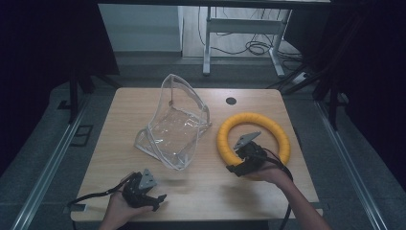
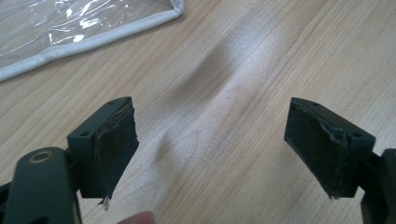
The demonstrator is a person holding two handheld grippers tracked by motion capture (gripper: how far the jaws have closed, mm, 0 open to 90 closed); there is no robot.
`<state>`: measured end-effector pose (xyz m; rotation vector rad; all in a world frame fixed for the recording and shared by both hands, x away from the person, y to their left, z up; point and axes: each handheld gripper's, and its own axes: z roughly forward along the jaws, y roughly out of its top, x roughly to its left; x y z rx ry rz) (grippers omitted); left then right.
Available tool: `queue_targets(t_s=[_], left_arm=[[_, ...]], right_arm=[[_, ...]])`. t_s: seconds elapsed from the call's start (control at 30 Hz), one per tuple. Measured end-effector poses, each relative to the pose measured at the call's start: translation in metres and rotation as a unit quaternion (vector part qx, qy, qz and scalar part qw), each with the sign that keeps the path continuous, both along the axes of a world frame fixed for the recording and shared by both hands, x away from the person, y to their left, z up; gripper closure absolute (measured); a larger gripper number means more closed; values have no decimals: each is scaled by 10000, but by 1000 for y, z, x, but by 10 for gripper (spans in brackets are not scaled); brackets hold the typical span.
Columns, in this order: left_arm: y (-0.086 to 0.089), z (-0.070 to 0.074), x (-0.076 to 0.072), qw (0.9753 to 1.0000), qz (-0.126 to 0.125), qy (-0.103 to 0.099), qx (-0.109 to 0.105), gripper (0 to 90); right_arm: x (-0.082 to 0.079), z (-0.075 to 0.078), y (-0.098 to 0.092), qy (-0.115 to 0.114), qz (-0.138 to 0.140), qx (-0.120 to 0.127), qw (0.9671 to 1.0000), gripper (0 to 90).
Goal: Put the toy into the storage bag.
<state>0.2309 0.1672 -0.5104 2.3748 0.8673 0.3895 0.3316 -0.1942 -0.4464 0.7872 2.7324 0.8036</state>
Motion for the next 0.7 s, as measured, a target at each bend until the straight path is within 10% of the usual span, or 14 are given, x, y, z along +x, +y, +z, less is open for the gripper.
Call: queue_targets(t_s=[0.7], left_arm=[[0,-2,1,10000,-15,-22,89,169]], right_arm=[[28,-29,-4,519,-5,-1063,9930,304]])
